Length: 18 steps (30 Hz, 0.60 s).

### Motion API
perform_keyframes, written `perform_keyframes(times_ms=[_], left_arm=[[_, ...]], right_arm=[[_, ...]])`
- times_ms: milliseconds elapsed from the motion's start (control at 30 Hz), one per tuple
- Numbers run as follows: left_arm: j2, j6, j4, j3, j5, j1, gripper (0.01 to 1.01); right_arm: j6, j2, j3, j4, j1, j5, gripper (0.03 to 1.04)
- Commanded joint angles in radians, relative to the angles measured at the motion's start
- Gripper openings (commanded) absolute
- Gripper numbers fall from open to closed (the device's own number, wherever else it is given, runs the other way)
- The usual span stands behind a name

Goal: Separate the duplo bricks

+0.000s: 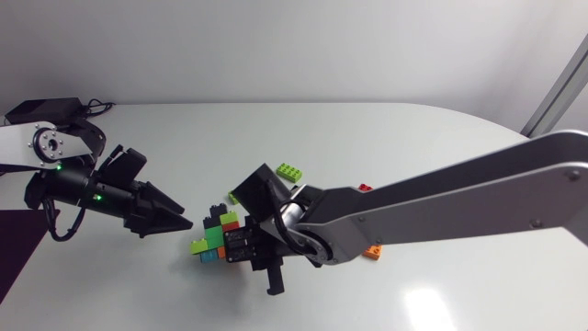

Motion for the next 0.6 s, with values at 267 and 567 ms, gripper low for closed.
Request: perform_keyframes(times_ms=[267, 567], left_arm=[[0.099, 0.142, -0.145, 0.053, 0.211, 0.017, 0.889], [0.181, 0.19, -0.24, 0.103, 0.317, 0.04, 0.887]], right_arm=[[0.053, -0.143, -0.091, 0.086, 0.006, 0.013, 0.26], [0.063, -0.172, -0.12, 0.119, 0.02, 0.016, 0.26]])
